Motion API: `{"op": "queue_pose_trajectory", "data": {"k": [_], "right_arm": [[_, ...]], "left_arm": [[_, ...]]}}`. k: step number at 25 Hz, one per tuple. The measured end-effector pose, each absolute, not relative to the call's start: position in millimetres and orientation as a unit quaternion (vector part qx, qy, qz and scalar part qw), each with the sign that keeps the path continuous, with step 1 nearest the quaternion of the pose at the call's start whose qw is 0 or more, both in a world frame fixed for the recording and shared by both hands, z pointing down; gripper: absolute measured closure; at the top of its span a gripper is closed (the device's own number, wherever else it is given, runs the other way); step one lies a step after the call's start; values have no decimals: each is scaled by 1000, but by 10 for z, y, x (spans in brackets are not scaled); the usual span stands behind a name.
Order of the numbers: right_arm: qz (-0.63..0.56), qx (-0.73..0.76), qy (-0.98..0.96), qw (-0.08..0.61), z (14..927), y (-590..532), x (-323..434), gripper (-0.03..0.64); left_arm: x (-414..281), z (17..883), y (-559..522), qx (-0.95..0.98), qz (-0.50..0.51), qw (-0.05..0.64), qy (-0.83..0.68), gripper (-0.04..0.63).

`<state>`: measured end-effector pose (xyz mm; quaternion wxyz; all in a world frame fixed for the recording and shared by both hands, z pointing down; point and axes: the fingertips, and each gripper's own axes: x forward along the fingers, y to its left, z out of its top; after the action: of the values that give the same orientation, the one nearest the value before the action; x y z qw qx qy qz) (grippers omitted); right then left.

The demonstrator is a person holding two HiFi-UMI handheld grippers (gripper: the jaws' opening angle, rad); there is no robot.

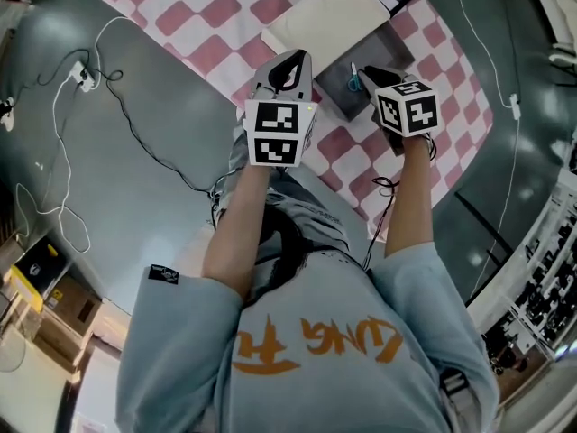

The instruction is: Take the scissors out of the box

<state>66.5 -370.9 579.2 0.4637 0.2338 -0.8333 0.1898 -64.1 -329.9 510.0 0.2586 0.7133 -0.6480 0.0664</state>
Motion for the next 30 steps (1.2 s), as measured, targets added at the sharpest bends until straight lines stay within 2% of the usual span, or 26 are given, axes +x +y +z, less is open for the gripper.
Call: {"op": "queue_pose_trajectory", "data": {"k": [14, 30], "right_arm": [[237, 213, -769, 555, 6084, -3813, 542, 514], [246, 215, -715, 619, 6372, -3900, 577, 529]], "left_arm": [[-832, 5095, -3489, 713, 62, 266, -645, 575], [-1114, 5130, -3662, 702, 60, 273, -655, 575]]}}
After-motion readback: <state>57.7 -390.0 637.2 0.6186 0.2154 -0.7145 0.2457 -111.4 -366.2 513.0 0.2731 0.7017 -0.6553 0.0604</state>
